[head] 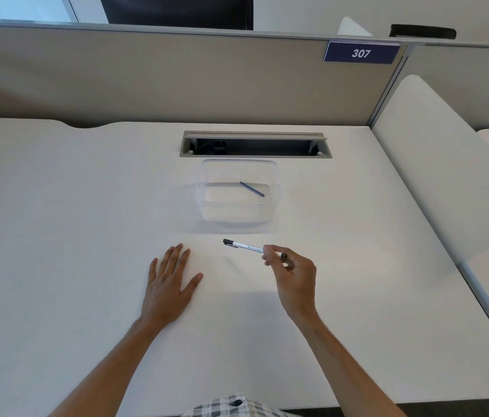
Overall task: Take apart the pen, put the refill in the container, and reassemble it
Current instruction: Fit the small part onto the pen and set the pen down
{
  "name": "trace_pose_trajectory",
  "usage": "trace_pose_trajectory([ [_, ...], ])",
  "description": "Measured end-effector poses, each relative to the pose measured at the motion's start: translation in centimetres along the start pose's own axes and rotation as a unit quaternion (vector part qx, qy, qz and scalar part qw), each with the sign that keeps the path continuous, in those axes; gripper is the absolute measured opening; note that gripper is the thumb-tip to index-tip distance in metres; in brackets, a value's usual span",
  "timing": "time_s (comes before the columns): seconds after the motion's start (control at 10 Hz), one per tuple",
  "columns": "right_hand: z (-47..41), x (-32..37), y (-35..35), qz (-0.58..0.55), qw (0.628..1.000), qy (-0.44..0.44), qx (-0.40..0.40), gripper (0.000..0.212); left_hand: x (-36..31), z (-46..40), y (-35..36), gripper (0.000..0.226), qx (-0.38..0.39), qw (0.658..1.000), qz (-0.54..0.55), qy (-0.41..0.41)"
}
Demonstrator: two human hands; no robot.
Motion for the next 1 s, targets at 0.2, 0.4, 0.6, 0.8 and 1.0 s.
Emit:
trace_pose_trajectory([
  [0.2, 1.6, -1.7, 0.7, 0.101, 0.995, 0.005, -0.021, 0.005, 0.1, 0.0, 0.1, 0.076, 0.005, 1.000, 0.004, -0.004],
  [0.4, 2.7, -2.8, 1.5, 0.179, 0.983, 0.028, -0.014, 0.005, 0.1, 0.0, 0.1, 0.075, 0.006, 1.000, 0.005, -0.005],
  [0.6, 3.4, -3.5, 1.8, 0.226, 0.970, 0.090, -0.005, 0.010, 0.2, -0.1, 0.2, 0.077, 0.003, 1.000, 0.005, -0.003],
  [0.8, 3.4, -3.6, 2.7, 0.374, 0.917, 0.134, 0.043, 0.021, 0.2, 0.0, 0.2, 0.075, 0.002, 1.000, 0.007, -0.003],
  [1.0, 3.0, -3.7, 3.7, 0.416, 0.896, 0.137, 0.069, 0.024, 0.1, -0.1, 0.2, 0.077, 0.002, 1.000, 0.005, -0.003],
])
Point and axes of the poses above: each hand's wrist, its own z-axis away from the middle knuckle, its own y-axis out of the palm, x = y × z, the point moved 4 cm from there along -z, towards the middle knuckle, and after that the axes turned 13 degrees about x, right-handed, at the moved point
